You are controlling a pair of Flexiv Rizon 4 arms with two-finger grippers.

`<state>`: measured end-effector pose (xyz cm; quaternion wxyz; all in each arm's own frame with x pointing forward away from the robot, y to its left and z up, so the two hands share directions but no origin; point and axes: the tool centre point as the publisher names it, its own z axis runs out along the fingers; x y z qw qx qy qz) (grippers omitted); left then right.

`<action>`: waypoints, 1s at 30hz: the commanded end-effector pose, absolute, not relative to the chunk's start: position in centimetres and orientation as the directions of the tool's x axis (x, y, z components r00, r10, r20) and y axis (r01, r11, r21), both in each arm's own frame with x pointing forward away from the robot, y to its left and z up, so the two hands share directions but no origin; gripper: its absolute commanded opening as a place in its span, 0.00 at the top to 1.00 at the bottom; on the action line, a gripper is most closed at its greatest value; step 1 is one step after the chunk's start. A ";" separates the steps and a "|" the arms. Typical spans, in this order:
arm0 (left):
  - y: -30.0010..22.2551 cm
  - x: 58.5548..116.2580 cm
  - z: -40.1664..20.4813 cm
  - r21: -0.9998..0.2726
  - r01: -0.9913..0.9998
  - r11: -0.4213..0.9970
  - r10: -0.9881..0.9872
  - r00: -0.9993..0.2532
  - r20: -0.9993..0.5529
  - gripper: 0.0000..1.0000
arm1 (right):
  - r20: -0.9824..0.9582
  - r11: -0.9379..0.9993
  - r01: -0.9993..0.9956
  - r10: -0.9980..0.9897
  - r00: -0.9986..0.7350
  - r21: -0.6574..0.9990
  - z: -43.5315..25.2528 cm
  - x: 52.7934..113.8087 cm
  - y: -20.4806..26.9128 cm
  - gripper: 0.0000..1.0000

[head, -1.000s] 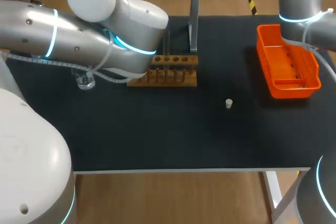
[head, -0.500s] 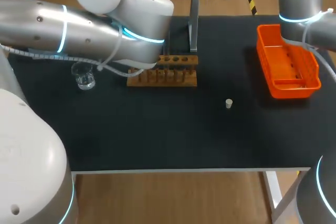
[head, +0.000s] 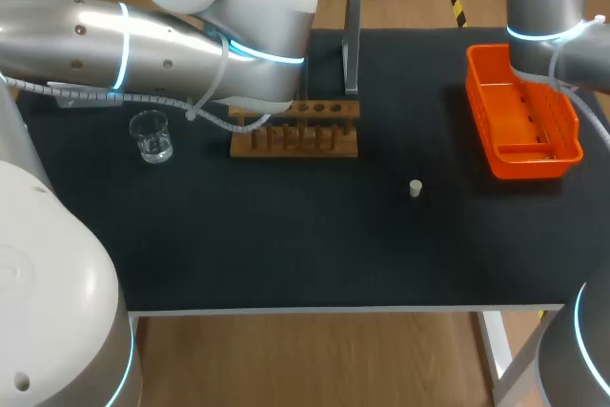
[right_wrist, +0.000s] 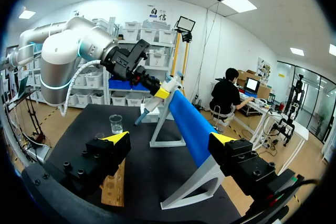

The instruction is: Invert the test tube, pick up the pipette, mount the tip to pipette, aspirate from beaker and dispense into the tube, eject the tip, return the pipette, and cap with the stopper.

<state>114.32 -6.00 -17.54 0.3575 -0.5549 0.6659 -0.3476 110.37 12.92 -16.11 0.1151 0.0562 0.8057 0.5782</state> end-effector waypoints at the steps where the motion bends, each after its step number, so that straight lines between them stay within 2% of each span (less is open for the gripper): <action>1: -6.1 115.0 -17.7 -0.850 -0.506 0.147 -0.987 -0.129 -0.094 1.00 | -0.119 0.326 -0.042 0.219 -0.969 0.944 -16.1 110.5 12.8 0.00; 30: -5.6 115.4 -19.4 -0.829 -0.543 0.133 -0.990 -0.114 -0.084 1.00 | -0.119 0.326 -0.042 0.219 -0.969 0.944 -16.1 110.5 12.8 0.00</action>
